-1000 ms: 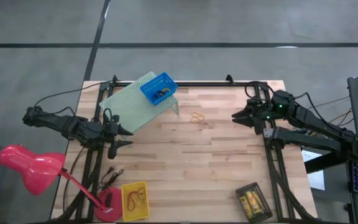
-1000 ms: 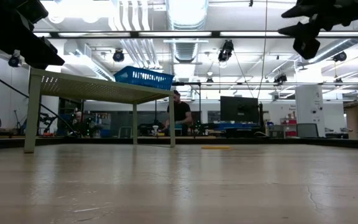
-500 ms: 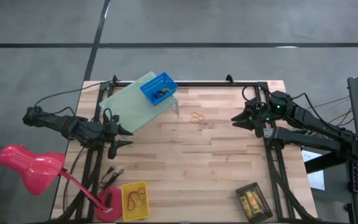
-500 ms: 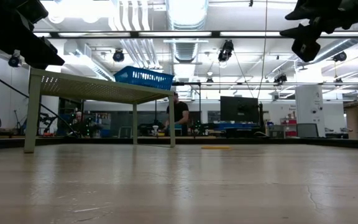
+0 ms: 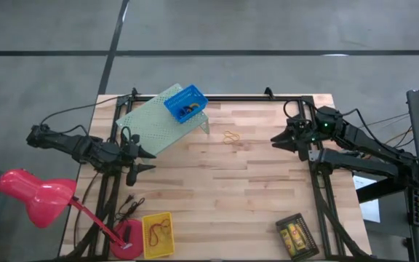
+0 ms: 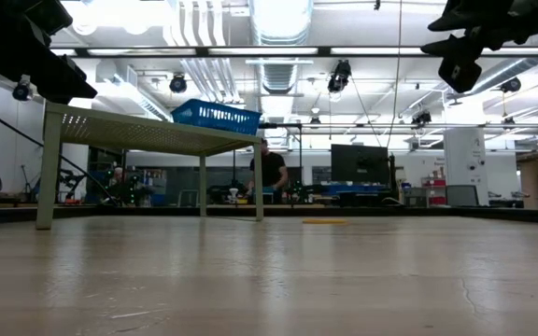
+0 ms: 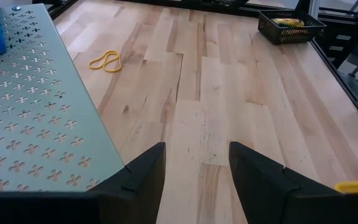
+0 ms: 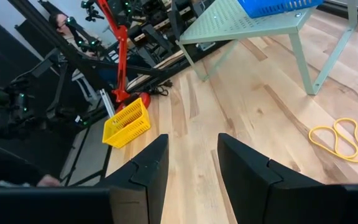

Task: Pick & Place Office Desk Supplies
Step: Put the blue basket on the shelf

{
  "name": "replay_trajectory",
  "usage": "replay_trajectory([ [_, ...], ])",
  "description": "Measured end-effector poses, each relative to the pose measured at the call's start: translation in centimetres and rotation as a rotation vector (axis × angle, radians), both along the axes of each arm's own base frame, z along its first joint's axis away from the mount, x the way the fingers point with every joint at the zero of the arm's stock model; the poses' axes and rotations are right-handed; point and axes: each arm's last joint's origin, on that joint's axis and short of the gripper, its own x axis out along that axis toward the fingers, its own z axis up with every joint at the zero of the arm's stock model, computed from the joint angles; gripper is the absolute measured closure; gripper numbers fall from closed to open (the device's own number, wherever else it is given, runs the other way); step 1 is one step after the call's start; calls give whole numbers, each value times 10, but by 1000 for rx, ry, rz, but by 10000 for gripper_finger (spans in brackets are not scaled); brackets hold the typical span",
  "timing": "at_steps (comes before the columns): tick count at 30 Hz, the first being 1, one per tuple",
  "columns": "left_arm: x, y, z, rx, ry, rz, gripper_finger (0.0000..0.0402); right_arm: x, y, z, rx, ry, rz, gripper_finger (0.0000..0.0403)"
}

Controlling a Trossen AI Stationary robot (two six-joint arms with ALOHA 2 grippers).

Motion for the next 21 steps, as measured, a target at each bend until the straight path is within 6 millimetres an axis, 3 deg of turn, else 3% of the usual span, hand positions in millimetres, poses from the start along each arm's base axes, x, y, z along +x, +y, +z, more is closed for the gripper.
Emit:
replay_trajectory([
  [21,2,-1,3,-19,-36,5,219,0,0,0,0,0,0,273],
])
